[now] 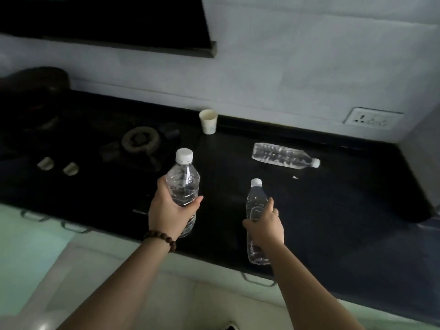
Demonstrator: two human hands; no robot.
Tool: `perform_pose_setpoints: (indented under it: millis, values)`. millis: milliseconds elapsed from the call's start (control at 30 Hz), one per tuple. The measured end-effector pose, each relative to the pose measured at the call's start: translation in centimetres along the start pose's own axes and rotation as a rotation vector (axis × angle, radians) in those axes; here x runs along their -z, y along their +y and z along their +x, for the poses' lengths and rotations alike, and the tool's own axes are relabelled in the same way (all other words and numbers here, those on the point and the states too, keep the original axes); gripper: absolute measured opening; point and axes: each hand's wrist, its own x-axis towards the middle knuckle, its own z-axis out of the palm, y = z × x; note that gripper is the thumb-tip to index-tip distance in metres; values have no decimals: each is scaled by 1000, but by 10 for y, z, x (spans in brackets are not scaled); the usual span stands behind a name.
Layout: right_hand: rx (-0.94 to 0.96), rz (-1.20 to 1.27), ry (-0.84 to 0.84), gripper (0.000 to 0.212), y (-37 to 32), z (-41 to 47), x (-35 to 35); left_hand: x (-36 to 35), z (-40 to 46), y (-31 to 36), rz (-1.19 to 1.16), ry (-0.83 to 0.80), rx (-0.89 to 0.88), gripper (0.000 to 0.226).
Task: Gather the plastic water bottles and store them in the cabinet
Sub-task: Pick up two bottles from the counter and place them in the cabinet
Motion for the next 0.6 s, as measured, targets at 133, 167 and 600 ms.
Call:
perform_pose_setpoints:
  millis: [133, 167, 600]
  values:
    - [175, 41, -98, 92, -63, -64, -61, 90, -19, -46, -40, 117, 65, 71]
    - [219, 61, -115, 87, -81, -83, -78, 116, -27, -61, -46, 147, 84, 69]
    - [714, 79, -415, 98, -262, -359, -324, 454, -183, -260, 104, 591, 486, 71]
